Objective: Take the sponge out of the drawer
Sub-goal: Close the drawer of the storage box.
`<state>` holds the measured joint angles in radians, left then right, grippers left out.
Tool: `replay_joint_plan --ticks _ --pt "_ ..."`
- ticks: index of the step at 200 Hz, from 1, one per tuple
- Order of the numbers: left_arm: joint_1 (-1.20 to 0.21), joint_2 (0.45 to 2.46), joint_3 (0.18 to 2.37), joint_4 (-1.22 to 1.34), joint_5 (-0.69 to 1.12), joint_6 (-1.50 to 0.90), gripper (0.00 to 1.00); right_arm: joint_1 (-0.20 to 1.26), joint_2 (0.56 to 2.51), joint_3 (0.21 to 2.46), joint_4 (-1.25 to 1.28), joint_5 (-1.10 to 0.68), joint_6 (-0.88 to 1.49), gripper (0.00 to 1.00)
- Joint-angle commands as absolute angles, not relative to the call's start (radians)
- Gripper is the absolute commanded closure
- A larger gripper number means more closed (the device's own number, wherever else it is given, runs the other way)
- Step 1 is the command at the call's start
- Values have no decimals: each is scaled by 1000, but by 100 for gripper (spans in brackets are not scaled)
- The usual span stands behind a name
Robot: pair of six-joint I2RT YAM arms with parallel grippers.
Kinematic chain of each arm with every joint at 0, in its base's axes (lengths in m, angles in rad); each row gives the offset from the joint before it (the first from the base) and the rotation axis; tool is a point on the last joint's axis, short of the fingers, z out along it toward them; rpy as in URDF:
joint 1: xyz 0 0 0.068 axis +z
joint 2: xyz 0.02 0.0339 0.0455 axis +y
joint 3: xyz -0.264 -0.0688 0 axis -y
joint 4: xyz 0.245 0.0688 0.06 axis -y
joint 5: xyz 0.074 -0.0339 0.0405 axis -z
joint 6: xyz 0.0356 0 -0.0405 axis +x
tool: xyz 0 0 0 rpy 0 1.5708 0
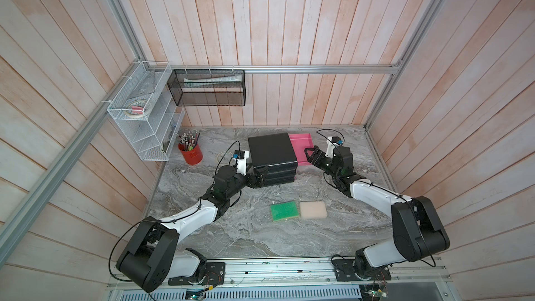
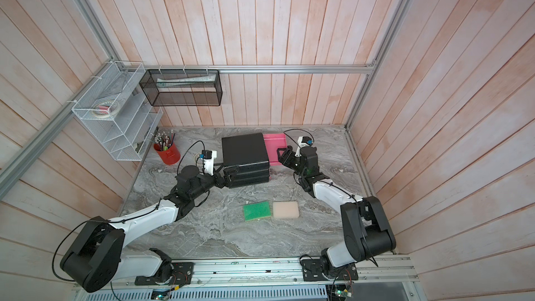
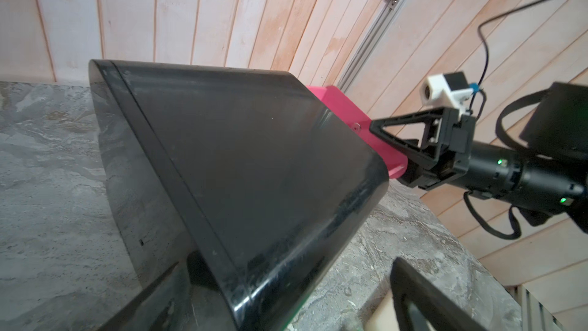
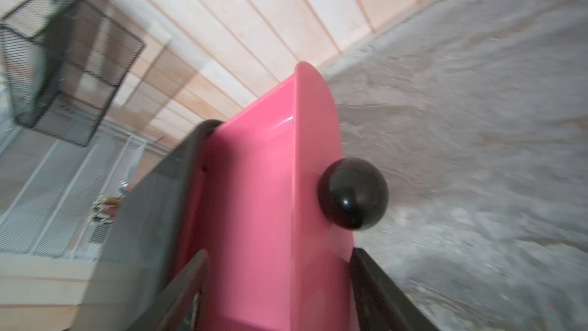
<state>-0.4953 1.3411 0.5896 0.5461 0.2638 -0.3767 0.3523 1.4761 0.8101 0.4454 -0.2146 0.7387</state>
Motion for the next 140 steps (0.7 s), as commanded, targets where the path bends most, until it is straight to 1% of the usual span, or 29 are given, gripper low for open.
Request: replay_joint_plan --ticks 1,24,40,101,140 --pt "-517 1351 630 577 362 -353 0 406 1481 847 479 -299 727 29" --pt "-516 1350 630 574 365 -351 0 434 1537 843 544 -350 760 28" --pt "-515 1346 627 571 364 -350 0 441 1542 835 577 -362 772 28" --pt "-508 1362 638 563 368 -338 1 443 1438 819 504 -290 719 26" --pt "-486 1388 668 535 370 -318 0 446 1437 807 466 -257 714 26"
